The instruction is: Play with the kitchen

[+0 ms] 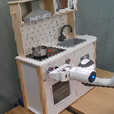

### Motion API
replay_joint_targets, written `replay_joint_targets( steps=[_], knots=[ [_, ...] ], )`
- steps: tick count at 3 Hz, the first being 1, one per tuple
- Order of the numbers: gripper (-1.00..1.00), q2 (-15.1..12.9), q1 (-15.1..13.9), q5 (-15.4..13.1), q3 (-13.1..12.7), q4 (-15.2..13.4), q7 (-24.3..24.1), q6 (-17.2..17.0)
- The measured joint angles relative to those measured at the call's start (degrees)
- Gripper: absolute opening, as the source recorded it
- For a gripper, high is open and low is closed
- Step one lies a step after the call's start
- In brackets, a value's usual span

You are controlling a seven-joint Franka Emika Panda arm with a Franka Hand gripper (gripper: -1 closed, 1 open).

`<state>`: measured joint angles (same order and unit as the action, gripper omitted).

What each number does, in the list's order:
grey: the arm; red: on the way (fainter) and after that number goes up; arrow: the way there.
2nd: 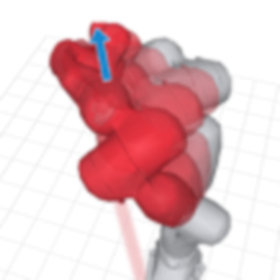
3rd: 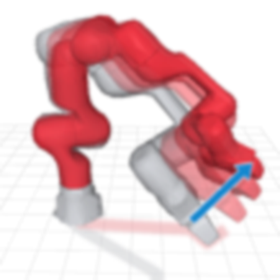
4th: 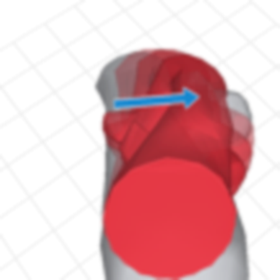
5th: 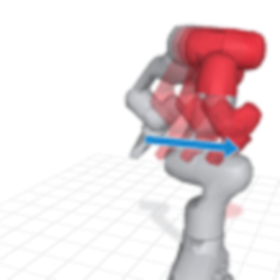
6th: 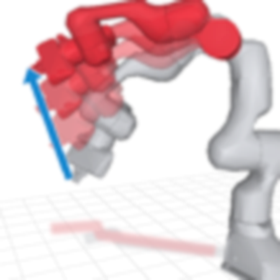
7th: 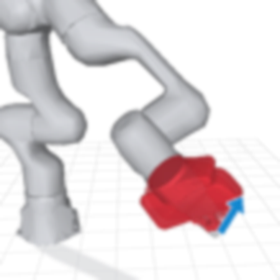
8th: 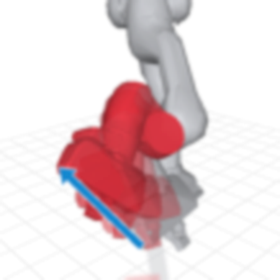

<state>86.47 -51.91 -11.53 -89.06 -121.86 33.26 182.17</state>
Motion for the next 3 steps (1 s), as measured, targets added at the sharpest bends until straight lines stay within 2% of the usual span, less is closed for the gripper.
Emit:
replay_joint_targets(
  steps=[1, 2, 3],
  knots=[
    [1.00, -0.78, -0.43, 0.03, -0.48, 0.93, 0.69, -5.65],
    [1.00, -1.17, 2.00, 0.12, -0.03, 2.20, 0.32, -10.89],
    [1.00, -1.23, 6.01, 0.12, 1.08, -2.27, 0.37, -10.93]
  ],
)
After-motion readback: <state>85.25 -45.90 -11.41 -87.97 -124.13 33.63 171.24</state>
